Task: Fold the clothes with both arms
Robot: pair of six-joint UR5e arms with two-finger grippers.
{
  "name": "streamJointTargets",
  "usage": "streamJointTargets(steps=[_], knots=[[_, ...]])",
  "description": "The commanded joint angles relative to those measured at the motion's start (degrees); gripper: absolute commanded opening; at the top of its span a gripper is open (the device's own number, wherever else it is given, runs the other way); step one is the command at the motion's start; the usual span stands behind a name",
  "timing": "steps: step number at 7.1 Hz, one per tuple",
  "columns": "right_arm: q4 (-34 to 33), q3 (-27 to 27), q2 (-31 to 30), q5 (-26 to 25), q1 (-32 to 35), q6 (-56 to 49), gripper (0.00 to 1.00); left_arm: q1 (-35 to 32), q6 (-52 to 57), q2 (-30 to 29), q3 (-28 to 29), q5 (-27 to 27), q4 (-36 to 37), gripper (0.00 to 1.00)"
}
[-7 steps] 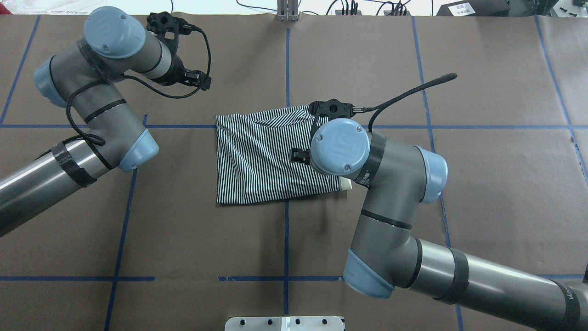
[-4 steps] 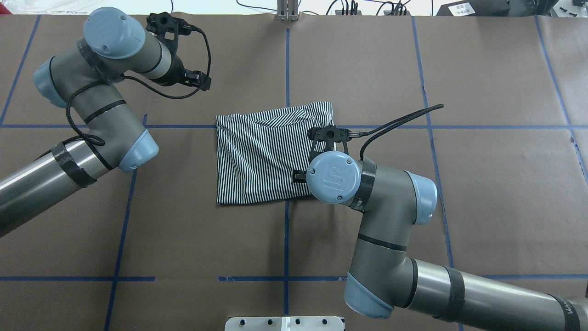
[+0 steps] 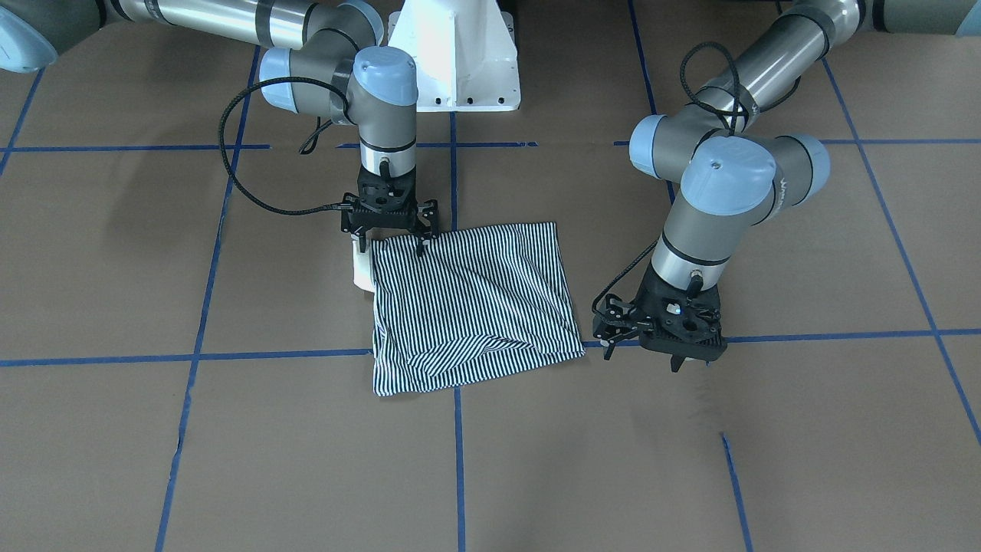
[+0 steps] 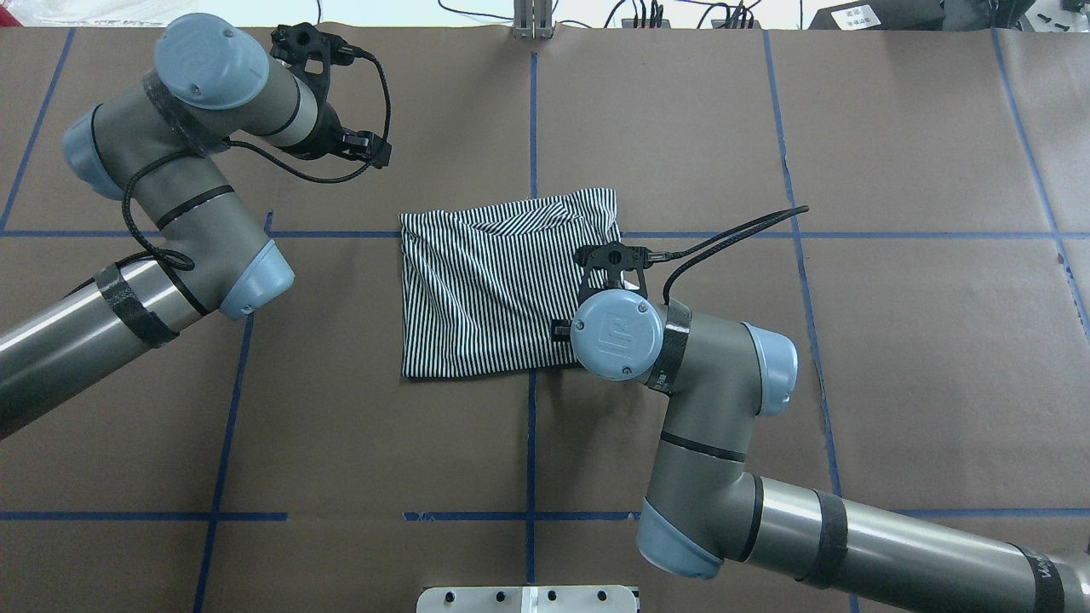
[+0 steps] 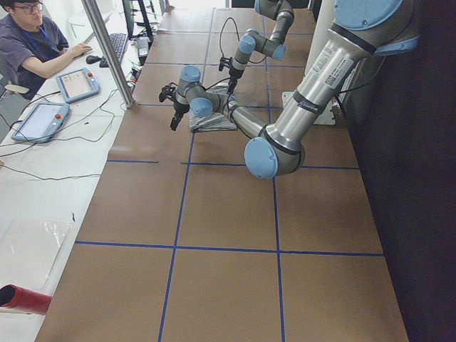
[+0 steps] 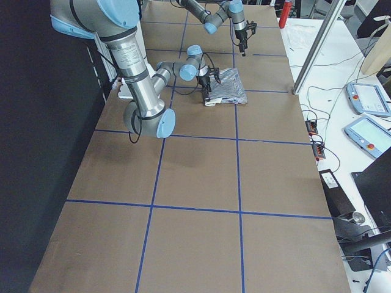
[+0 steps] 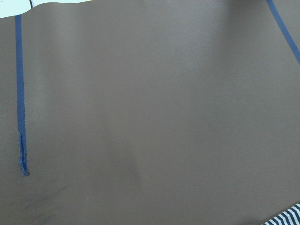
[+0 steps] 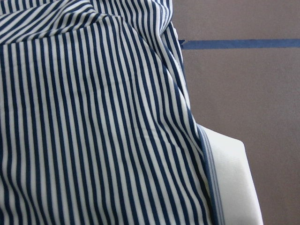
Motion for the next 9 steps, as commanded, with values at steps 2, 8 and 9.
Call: streamJointTargets(steps=[2,8,9], knots=[[-0.1,3.3,1.4,5.0,4.1,-2.0,1.0,0.0,-0.1,0.0,0.0,0.0,0.0,1.0],[-13.2,11.6,-11.3,33.4,40.7,-53.1,1.0,-18.8,34.9,17.9,-10.7,-13.1,0.9,1.0],[-13.5,11.1,-16.2,36.1,47.0,-66.2,1.0,-25.1,44.7,20.6,-10.5,-15.9,1.3,1.0]])
